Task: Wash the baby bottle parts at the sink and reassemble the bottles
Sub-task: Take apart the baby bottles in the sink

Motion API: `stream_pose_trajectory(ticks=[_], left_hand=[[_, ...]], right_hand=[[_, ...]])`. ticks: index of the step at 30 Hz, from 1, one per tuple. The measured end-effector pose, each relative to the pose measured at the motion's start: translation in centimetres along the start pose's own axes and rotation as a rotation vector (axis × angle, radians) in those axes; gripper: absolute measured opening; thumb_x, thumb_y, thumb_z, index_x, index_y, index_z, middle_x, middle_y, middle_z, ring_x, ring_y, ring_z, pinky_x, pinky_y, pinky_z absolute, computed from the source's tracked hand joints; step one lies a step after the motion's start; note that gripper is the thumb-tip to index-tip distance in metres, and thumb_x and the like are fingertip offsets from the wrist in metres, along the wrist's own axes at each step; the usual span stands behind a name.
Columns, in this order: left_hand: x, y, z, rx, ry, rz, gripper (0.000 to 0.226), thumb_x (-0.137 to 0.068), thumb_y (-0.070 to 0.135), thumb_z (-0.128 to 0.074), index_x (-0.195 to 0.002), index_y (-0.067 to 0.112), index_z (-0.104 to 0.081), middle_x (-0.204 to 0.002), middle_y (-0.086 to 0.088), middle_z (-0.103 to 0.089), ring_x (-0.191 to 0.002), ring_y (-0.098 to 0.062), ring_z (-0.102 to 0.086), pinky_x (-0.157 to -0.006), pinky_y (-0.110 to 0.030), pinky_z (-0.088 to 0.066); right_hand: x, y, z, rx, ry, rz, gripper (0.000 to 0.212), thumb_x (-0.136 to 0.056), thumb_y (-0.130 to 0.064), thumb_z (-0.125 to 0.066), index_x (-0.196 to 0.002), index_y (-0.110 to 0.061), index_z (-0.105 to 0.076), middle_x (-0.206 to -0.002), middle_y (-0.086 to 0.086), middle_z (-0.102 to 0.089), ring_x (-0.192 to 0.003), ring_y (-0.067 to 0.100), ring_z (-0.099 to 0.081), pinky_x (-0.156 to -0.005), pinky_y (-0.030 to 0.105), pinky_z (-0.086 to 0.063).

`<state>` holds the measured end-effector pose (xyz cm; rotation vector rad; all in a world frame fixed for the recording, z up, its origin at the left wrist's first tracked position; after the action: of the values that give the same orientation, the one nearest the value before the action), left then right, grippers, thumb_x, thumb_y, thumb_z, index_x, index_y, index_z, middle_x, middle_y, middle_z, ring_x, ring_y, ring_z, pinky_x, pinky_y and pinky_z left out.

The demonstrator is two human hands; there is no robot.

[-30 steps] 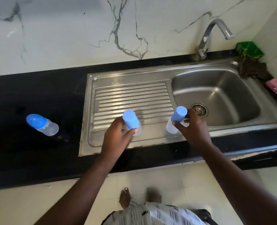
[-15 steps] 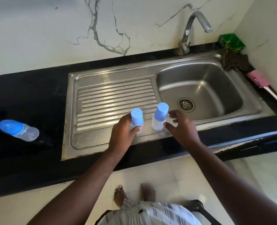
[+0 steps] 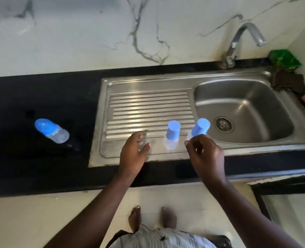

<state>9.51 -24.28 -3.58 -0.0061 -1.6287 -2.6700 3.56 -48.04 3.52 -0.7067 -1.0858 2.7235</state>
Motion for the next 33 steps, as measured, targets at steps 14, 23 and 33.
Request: stream_pose_trajectory(ticks=[14,23,33], left_hand=[[2.2,-12.1,24.8,-0.004,0.613,0.339,0.073,-0.083,0.023,-0.081,-0.144,0.019,-0.042,-0.142,-0.001,-0.051,-0.124,-0.016,-0.054,-0.106,-0.040,-0.048],[-5.3,-12.8,27.0,0.063,0.536,0.274,0.069,-0.075,0.026,-0.087,-0.131,0.022,-0.049,-0.123,0.003,-0.057,-0.107,-0.009,-0.060,-0.101,-0.035,-0.051],[-3.7,-6.6,14.3,0.090,0.092,0.027,0.047,-0.077,0.041,-0.084,-0.116,0.030,-0.061,-0.104,0.013,-0.066,-0.097,-0.001,-0.063,-0.087,-0.025,-0.052]], right_hand=[[1.1,-19.8,-18.4,-0.264,-0.485,0.346,0.006,-0.090,-0.022,-0.071,-0.086,-0.018,-0.069,-0.079,-0.018,-0.061,-0.070,0.002,-0.060,-0.064,0.011,-0.049],[0.6,-20.8,-19.8,-0.188,-0.498,0.293,0.004,-0.092,-0.020,-0.069,-0.093,-0.018,-0.071,-0.083,-0.010,-0.069,-0.075,0.004,-0.062,-0.066,0.011,-0.048],[0.8,-13.4,-14.6,-0.191,-0.378,-0.088,0.027,-0.090,-0.026,-0.071,-0.115,-0.025,-0.063,-0.103,-0.016,-0.067,-0.086,0.003,-0.064,-0.074,0.023,-0.054]])
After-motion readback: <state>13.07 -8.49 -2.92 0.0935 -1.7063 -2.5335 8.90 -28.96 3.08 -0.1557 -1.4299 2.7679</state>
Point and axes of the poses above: each hand's wrist, its own x-axis away from the middle knuckle, its own z-axis out of the back of the hand, y = z × x, the point moved 6 cm from there along -x, towards the middle knuckle
